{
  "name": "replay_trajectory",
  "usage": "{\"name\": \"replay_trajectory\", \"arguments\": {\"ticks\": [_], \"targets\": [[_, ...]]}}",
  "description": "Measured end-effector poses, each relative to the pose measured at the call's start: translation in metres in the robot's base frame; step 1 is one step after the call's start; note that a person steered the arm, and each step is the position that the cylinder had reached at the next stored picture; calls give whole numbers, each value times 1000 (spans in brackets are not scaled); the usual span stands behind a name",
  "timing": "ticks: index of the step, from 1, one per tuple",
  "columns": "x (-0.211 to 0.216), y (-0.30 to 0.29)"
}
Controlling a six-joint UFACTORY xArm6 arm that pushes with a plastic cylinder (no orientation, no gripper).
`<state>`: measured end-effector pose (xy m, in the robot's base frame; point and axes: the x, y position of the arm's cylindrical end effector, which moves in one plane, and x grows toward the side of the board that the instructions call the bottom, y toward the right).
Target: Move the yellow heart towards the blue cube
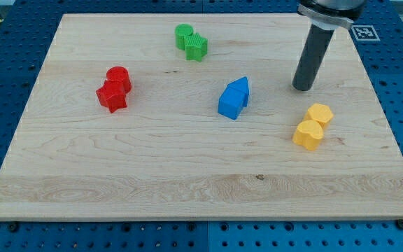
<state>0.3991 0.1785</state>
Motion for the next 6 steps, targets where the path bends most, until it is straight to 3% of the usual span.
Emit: {"name": "replay_trajectory", "arguments": {"ticks": [1, 2, 3, 6], "targets": [[22, 40], [71, 84], [102, 73], [127, 16]]}}
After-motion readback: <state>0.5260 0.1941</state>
